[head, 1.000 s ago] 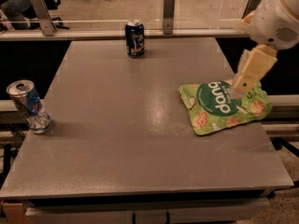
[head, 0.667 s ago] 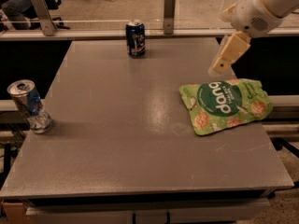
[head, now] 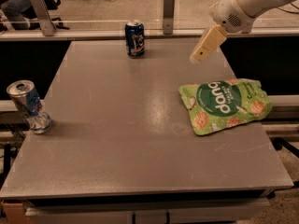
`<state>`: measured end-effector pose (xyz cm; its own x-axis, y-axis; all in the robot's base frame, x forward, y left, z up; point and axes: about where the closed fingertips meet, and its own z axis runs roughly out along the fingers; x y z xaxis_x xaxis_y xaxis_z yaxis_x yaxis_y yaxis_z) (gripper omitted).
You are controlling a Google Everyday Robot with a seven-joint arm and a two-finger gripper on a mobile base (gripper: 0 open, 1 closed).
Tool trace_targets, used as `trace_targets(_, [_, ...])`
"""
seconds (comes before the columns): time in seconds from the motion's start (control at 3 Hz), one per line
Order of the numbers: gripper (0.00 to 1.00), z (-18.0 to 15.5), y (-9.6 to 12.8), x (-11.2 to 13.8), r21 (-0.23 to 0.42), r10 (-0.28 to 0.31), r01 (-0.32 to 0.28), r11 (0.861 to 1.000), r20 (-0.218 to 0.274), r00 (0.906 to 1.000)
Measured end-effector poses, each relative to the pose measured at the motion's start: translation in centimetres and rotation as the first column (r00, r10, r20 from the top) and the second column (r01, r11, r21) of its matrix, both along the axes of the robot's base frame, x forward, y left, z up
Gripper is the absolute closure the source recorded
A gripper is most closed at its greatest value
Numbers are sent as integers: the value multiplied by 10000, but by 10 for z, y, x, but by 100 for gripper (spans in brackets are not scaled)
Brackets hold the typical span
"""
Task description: Knock pepsi can over
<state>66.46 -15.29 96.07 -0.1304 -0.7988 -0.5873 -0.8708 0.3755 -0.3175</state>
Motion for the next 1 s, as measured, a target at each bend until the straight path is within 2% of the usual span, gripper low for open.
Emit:
trace_targets(0.33, [0, -5, 12, 18, 651, -51, 44, 9979, 106, 9999])
trace_targets(0.67, [0, -17, 40, 60, 1969, -191, 150, 9803, 191, 9996])
trace_targets(1.0, [0, -36, 69, 102, 3211, -233, 205, 9468, 50, 9997])
